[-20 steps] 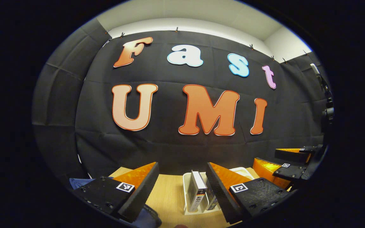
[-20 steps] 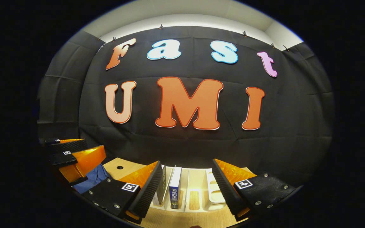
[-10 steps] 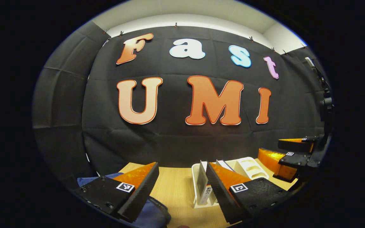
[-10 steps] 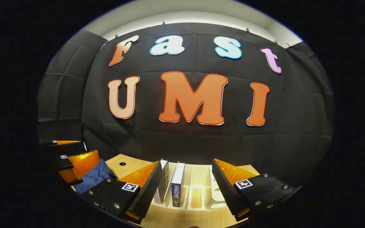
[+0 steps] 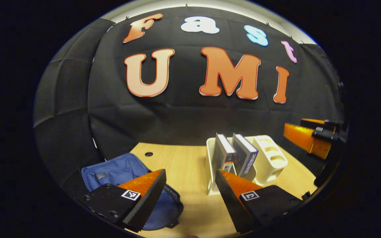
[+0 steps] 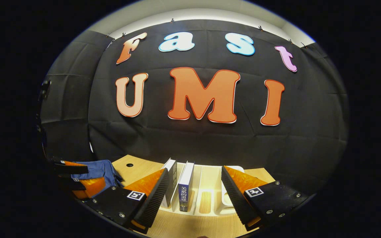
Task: Open the schoolbag, grab two books from the bookshelf and put them into the schoolbag.
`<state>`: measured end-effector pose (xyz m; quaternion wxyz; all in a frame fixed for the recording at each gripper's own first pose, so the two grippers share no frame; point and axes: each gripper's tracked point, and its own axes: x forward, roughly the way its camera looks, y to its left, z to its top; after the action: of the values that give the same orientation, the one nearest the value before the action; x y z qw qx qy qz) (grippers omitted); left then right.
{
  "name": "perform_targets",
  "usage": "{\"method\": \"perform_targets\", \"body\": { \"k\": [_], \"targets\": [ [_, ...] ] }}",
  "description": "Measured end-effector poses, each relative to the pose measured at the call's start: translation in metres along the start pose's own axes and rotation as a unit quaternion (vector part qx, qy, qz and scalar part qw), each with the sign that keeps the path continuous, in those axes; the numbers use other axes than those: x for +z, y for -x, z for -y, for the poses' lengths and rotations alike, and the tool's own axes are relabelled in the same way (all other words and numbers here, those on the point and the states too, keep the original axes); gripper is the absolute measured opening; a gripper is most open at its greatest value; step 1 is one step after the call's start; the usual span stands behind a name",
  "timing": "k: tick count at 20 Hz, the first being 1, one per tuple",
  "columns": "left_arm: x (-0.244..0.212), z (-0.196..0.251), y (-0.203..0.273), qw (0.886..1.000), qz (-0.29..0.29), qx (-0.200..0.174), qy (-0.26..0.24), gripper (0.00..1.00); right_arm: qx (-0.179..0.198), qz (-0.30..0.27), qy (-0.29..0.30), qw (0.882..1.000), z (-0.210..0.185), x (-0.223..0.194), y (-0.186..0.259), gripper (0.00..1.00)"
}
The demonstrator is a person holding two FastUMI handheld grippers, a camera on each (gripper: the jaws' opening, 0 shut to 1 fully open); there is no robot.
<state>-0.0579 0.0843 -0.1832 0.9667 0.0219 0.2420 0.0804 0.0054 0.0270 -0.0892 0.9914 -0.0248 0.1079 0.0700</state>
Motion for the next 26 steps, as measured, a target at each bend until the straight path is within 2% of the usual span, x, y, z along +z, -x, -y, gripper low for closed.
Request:
{"method": "perform_targets", "body": {
  "k": [4, 7, 10, 12, 13, 14, 18, 21, 23, 26],
  "targets": [
    [-0.072, -0.013, -0.005, 0.994, -0.097, -0.002, -0.049, 0.94, -0.003, -0.009, 0.004, 1.000, 0.009, -0.013, 0.004, 0.94],
    [-0.121, -0.022, 0.001, 0.980, -0.181, -0.009, -0.082, 0.96, -0.008, -0.016, 0.004, 1.000, 0.020, -0.026, 0.006, 0.94],
    [-0.148, -0.036, 0.010, 0.965, -0.225, -0.009, -0.136, 0.96, -0.014, -0.021, -0.004, 1.000, 0.028, -0.034, 0.007, 0.94],
    [-0.161, -0.044, 0.008, 0.955, -0.236, 0.010, -0.181, 0.97, -0.020, -0.025, -0.010, 0.999, 0.035, -0.042, 0.008, 0.94],
    [-0.169, -0.049, 0.008, 0.951, -0.233, 0.017, -0.203, 0.90, -0.023, -0.028, -0.013, 0.999, 0.039, -0.045, 0.008, 0.94],
    [-0.173, -0.051, 0.007, 0.946, -0.231, 0.024, -0.228, 0.96, -0.028, -0.031, -0.015, 0.999, 0.044, -0.049, 0.009, 0.94],
    [-0.188, -0.054, 0.001, 0.916, -0.213, 0.055, -0.335, 0.94, -0.042, -0.042, -0.021, 0.998, 0.055, -0.057, 0.013, 0.94],
    [-0.207, -0.055, -0.002, 0.898, -0.215, 0.074, -0.377, 0.94, -0.046, -0.044, -0.015, 0.998, 0.059, -0.058, 0.014, 0.94],
    [-0.205, -0.061, -0.002, 0.895, -0.212, 0.091, -0.381, 0.92, -0.046, -0.048, -0.009, 0.998, 0.059, -0.060, 0.017, 0.94],
    [-0.208, -0.066, -0.005, 0.898, -0.219, 0.107, -0.368, 0.88, -0.042, -0.051, -0.002, 0.998, 0.056, -0.061, 0.017, 0.94]
  ]
}}
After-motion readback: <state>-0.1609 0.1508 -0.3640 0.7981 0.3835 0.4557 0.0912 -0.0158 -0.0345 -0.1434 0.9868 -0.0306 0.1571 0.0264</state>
